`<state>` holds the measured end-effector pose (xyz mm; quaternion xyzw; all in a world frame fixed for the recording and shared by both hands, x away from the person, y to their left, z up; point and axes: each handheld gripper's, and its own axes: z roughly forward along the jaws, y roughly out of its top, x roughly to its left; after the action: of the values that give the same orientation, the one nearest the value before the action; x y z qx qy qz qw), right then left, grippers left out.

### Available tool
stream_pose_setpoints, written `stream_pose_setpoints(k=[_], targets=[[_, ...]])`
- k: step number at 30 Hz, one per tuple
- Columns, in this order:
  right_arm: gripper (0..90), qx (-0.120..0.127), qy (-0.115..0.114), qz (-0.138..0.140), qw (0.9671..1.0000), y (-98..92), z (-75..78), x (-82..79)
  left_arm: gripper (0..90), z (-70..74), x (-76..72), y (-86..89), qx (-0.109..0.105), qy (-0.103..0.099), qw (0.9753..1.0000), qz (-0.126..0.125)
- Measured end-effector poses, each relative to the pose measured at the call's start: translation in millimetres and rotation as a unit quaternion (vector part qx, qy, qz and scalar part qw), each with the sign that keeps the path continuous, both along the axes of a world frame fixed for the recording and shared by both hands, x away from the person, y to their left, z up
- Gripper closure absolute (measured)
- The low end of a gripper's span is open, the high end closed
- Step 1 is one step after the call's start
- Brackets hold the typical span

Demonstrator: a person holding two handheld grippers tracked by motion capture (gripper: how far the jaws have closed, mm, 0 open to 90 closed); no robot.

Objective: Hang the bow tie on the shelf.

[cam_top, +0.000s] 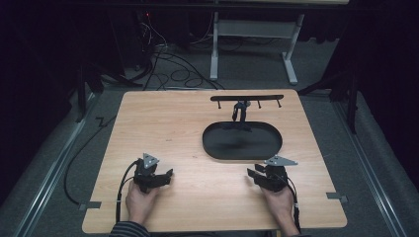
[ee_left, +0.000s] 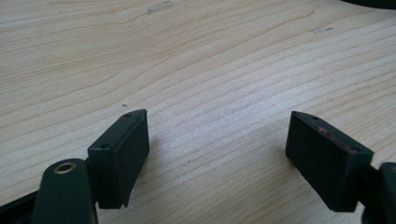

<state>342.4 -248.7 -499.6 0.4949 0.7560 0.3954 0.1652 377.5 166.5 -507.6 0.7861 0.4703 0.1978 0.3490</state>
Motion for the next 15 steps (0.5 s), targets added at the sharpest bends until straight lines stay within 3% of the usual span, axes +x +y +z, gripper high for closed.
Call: stream_pose_setpoints(k=[7, 13, 15], targets=[[54.1, -0.024, 0.002, -0.007, 0.9997, 6.7, -2.2, 3.2, 22.0, 0.0, 0.0, 0.0, 0.0, 0.0, 1.0, 0.0], [47.7, -0.084, -0.013, 0.005, 0.9964, 18.9, -2.9, 3.3, 22.0, 0.0, -0.1, 0.0, 0.001, 0.0, 1.0, 0.0], [45.1, -0.08, -0.01, 0.006, 0.9967, 19.2, -3.0, 4.0, 22.0, 0.0, -0.1, -0.1, 0.001, -0.001, 1.0, 0.0]])
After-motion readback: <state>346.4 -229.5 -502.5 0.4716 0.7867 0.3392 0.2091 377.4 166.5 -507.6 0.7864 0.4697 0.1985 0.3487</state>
